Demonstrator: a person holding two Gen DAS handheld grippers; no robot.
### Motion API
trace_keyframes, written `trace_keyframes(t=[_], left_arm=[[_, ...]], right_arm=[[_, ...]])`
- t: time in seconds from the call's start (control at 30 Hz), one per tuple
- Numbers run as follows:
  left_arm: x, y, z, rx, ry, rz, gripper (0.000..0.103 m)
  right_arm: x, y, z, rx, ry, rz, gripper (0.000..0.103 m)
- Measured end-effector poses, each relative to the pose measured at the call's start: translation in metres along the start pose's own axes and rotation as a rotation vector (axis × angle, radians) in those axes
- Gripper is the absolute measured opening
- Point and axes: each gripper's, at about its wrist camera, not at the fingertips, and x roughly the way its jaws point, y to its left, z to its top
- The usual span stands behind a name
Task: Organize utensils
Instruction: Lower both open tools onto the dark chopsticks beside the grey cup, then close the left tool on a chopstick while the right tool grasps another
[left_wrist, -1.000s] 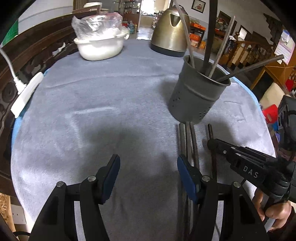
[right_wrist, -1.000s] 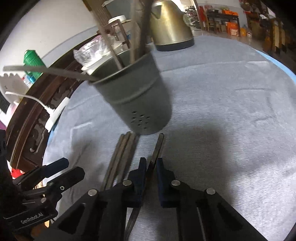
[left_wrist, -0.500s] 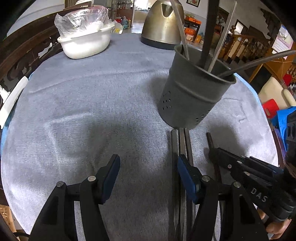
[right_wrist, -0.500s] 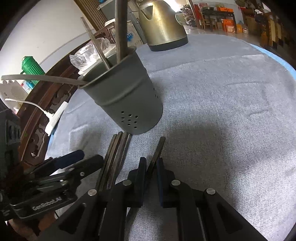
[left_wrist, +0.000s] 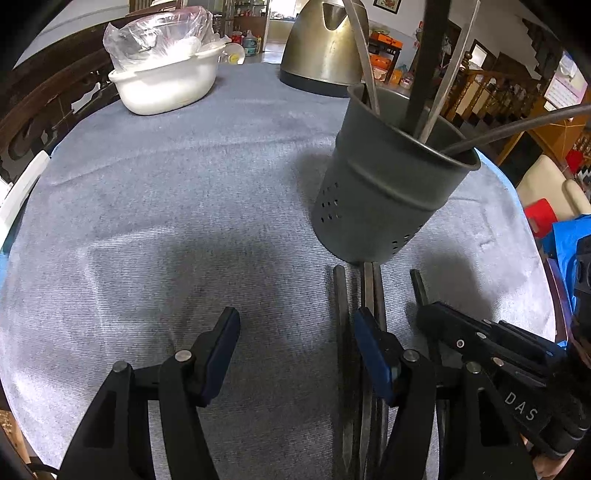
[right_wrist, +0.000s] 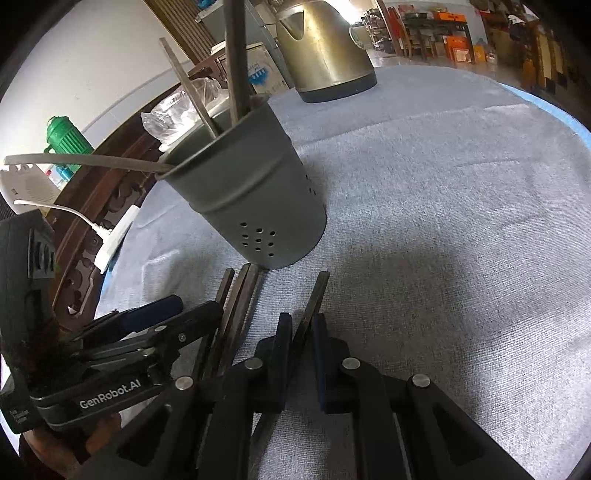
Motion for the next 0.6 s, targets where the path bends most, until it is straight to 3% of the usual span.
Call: trace_keyframes(t=[0.27,0.43,0.6], left_arm=[[0.005,-0.001,0.0,0.023,-0.009,0.032,0.064],[0.003,0.005,0.0,0.038,-0.012,0.03,0.047],[-0.002,0.019,-0.002,0.039,0.005,0.028,0.047]], right_arm=[[0.0,-0.001,0.0,0.002,-0.001,0.009,0.012],[-0.001,0.006,0.002,-0.056,0.004,-0.042,0.012],[0.0,0.001,0.01,-0.055,0.037,-0.063,0.012]])
